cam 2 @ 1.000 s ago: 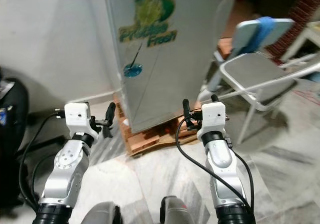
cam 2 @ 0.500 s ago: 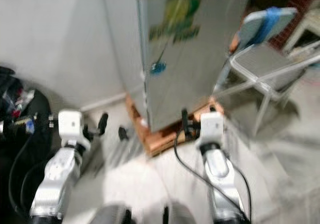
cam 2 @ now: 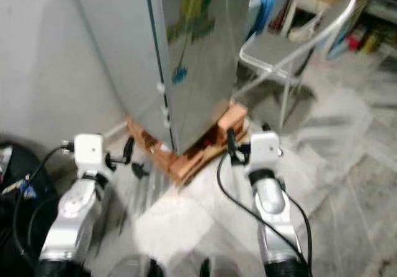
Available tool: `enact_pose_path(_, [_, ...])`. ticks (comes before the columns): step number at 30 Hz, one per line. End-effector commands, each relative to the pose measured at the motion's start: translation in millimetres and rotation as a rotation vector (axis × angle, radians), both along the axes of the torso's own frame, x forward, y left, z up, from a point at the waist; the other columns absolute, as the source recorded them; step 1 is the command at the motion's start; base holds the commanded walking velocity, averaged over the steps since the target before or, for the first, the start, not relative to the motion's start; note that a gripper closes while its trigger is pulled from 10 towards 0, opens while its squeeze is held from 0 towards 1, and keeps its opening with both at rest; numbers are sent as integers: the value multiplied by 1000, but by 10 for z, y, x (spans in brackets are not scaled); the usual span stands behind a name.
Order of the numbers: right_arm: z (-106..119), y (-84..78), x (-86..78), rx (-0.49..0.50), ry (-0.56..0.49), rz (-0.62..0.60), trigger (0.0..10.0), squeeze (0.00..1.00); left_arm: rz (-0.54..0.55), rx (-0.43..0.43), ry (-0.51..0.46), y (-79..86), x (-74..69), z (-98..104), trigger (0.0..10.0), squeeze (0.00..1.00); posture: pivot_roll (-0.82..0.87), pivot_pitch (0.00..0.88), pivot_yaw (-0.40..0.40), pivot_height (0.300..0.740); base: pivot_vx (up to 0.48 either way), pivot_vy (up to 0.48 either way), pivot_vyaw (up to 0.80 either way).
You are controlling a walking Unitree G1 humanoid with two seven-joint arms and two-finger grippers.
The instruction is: Restocking fridge
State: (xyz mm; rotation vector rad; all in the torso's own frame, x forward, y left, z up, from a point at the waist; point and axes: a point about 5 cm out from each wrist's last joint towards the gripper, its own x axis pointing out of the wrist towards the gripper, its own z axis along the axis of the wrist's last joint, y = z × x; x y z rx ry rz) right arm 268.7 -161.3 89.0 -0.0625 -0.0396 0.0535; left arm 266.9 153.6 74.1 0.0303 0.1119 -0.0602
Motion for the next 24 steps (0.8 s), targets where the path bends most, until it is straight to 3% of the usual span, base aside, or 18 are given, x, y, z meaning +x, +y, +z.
enact_pose_path(1, [-5,39,29,9,-2,7,10000,0,17,8,22,36,-25,-61,10000,0,9,44,10,740,0,0,0])
enact_pose_path(5, [3,47,21,6,-5,15,10000,0,-16,-17,17,14,-53,-45,10000,0,15,46,10,740,68,0,0])
enact_pose_path(18, [59,69,60,-12,-31,53,10000,0,-26,-19,-17,-15,-2,15,10000,0,9,73,1,740,360,250,-725])
enact_pose_path(24, [76,85,70,-12,-35,55,10000,0,-30,-27,-19,-26,17,28,10000,0,7,84,2,740,354,324,0])
